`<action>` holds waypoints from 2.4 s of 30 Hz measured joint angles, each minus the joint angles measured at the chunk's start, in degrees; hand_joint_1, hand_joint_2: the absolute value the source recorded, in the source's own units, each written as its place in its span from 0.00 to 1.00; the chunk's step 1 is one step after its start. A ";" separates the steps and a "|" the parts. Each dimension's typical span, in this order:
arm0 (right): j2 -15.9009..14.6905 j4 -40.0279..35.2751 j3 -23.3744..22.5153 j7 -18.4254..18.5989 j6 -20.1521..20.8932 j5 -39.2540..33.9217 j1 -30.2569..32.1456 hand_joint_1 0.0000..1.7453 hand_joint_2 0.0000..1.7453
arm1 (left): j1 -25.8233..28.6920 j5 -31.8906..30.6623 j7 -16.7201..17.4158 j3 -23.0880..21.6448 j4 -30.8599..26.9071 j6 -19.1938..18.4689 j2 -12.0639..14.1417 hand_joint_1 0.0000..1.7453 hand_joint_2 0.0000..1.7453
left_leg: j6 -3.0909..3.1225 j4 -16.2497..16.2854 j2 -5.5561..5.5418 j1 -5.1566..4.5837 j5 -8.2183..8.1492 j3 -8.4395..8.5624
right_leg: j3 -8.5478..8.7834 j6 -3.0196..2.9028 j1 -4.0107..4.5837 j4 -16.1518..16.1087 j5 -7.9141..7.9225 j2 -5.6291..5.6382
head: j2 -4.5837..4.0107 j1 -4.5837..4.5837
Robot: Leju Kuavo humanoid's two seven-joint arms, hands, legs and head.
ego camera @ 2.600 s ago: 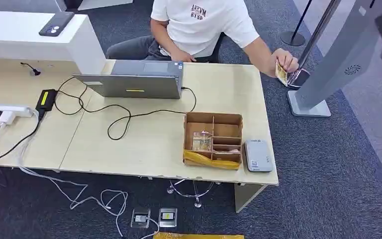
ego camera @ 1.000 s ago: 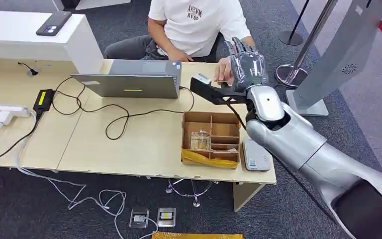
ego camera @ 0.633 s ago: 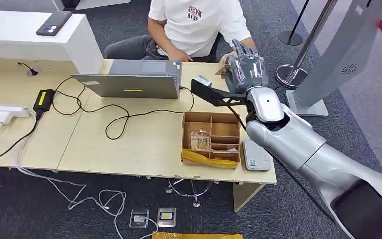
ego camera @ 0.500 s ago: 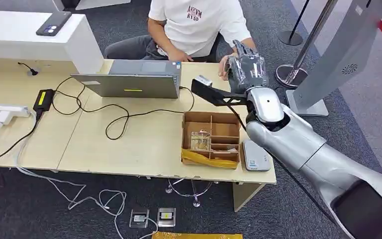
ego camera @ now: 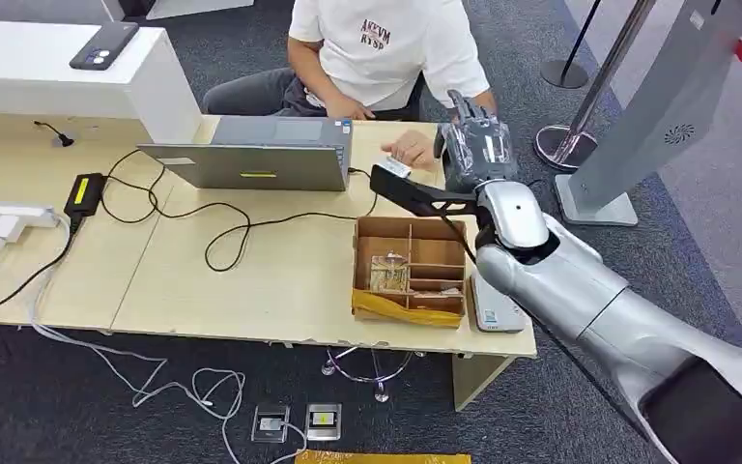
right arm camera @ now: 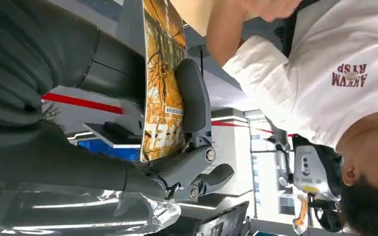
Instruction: Pass the card to the sensor for recognition and then transmit it.
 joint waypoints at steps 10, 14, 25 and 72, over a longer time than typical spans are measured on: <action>-1.88 -0.96 -1.31 0.90 -4.08 -3.21 3.43 1.00 1.00 | 0.49 0.98 -0.91 0.09 0.00 0.43 0.00 0.00 1.00 | 0.00 0.01 0.11 0.00 -0.01 0.07 | -0.01 -0.01 0.01 -0.03 0.01 0.12 | 0.00 -0.02; -5.64 -3.19 -4.76 0.22 -9.20 -6.80 8.92 1.00 1.00 | 0.97 1.14 -1.79 0.31 0.00 0.85 0.02 0.00 1.00 | 0.01 0.01 0.09 0.00 -0.03 0.08 | 0.06 0.00 0.01 -0.12 0.01 0.10 | 0.00 0.02; -12.98 -8.31 -13.27 1.49 -11.28 -6.99 20.78 1.00 1.00 | 1.02 -0.72 -1.27 0.35 0.00 0.79 0.02 0.00 1.00 | -0.04 0.01 0.32 0.07 -0.09 0.08 | 0.00 -0.06 0.07 -0.15 0.09 0.22 | 0.00 0.00; -9.92 -5.05 -18.14 -4.57 -7.43 -5.14 31.89 1.00 1.00 | 0.73 -0.81 -0.90 2.41 0.00 0.90 -0.33 0.00 1.00 | -0.05 0.00 0.37 0.09 -0.08 0.03 | -0.01 -0.07 0.10 -0.14 0.10 0.24 | -0.02 0.00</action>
